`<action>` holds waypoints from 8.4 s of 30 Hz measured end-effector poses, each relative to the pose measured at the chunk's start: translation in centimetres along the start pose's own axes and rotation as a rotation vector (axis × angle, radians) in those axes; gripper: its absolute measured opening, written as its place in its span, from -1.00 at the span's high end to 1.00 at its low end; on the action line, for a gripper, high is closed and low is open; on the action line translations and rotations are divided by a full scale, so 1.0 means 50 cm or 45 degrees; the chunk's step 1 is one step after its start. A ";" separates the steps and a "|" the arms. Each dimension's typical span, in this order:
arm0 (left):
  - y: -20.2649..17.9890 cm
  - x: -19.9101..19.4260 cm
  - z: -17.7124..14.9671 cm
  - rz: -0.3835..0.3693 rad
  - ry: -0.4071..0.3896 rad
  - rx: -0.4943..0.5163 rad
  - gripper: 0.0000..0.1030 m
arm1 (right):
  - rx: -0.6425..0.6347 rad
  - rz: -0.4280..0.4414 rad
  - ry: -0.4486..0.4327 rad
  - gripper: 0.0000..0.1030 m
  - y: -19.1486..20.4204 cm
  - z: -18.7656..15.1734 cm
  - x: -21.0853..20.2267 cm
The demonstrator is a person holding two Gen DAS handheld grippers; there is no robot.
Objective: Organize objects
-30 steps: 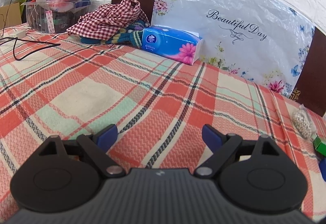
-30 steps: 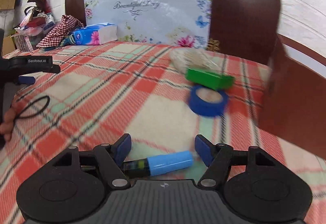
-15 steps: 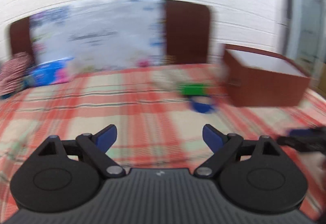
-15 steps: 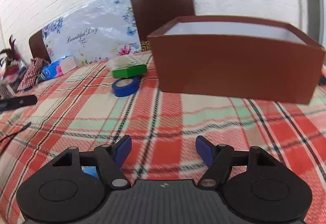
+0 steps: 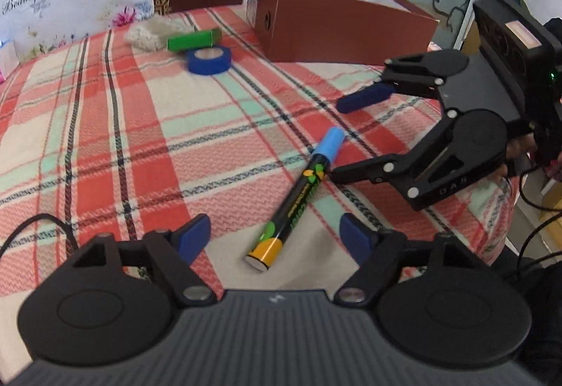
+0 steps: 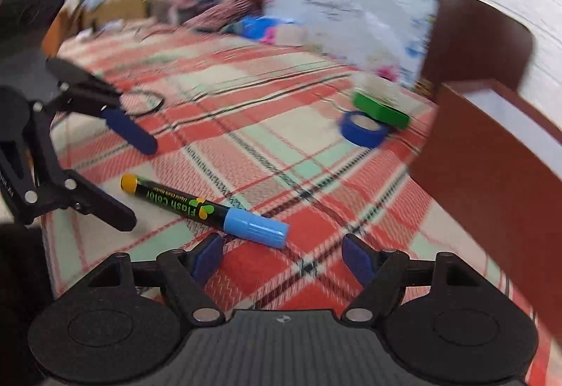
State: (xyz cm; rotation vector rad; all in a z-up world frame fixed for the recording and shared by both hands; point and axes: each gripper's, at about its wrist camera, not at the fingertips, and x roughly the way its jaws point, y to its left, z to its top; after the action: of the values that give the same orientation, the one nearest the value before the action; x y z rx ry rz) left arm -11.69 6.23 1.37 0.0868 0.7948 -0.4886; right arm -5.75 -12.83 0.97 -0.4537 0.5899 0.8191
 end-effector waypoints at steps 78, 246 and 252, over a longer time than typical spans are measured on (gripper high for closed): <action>-0.085 0.108 0.366 0.112 -0.309 -0.139 -0.18 | 0.703 -0.661 -0.523 0.19 -0.125 -0.036 -0.099; 0.113 0.101 0.117 0.490 -0.219 -0.333 -0.91 | 0.711 -0.434 -0.103 -0.80 -0.056 -0.067 -0.041; -0.021 0.101 0.170 0.125 -0.160 -0.298 -0.89 | 0.600 -0.428 -0.070 -0.83 -0.033 -0.075 -0.042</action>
State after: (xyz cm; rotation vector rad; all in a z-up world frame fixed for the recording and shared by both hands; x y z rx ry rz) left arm -3.51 1.17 3.88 -0.1203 0.7154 -0.3022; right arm -6.77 -17.15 -0.25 -0.0911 0.6127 0.3522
